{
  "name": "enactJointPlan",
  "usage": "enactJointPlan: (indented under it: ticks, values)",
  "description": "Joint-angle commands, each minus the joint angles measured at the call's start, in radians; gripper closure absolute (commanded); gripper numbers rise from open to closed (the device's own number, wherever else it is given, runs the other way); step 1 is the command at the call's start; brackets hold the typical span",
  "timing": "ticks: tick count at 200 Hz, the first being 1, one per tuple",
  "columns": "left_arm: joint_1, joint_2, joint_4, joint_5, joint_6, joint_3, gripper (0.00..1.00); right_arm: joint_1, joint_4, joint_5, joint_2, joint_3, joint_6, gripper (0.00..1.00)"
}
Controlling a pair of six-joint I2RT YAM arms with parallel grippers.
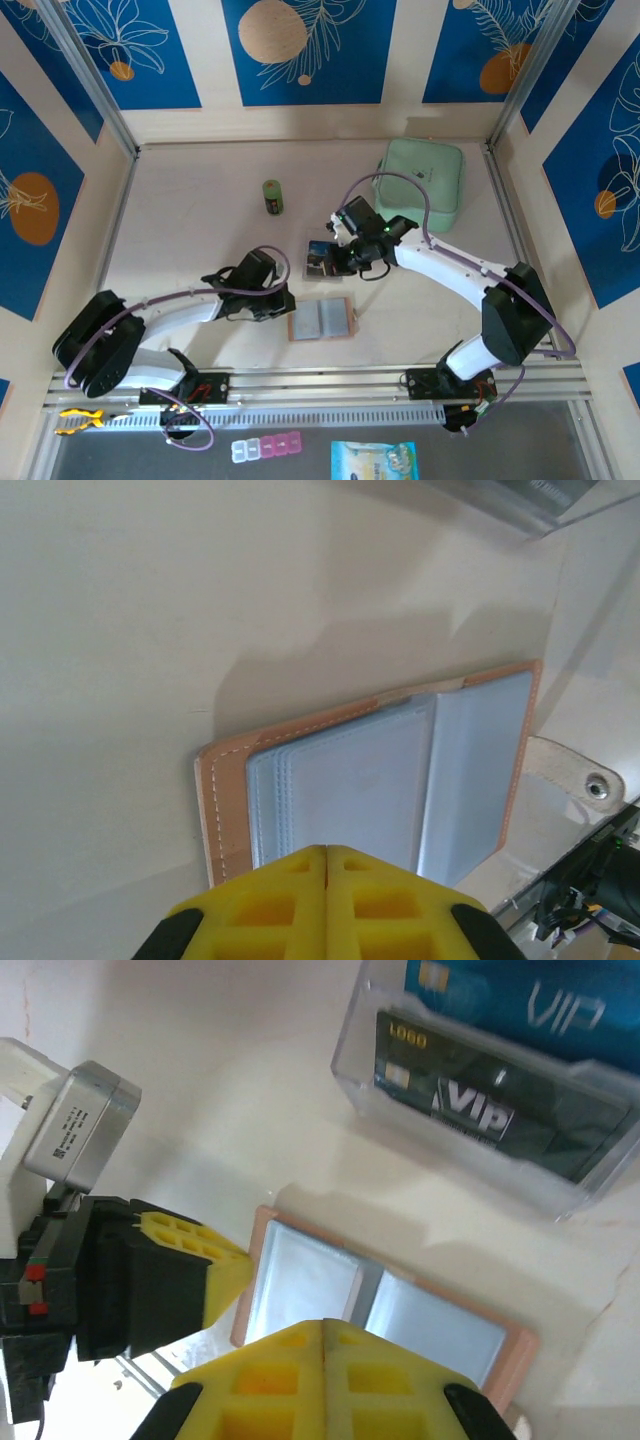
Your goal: Take the credit cards out of the card holder
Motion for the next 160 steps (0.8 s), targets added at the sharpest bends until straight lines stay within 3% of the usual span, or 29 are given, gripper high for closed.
enactJointPlan:
  ticks: [1,58,160]
  values:
    - [-0.024,0.014,-0.014,-0.038,-0.011,0.003,0.95,0.038,0.004,-0.031,-0.031,-0.045,0.124,0.95]
    - [-0.072,0.006,-0.087,-0.118,-0.012,0.008,0.97,0.139,0.035,-0.004,-0.006,-0.103,0.2,0.79]
    - [-0.096,0.043,-0.067,-0.134,-0.029,-0.008,0.97,0.215,0.102,-0.009,0.104,-0.12,0.27,0.76]
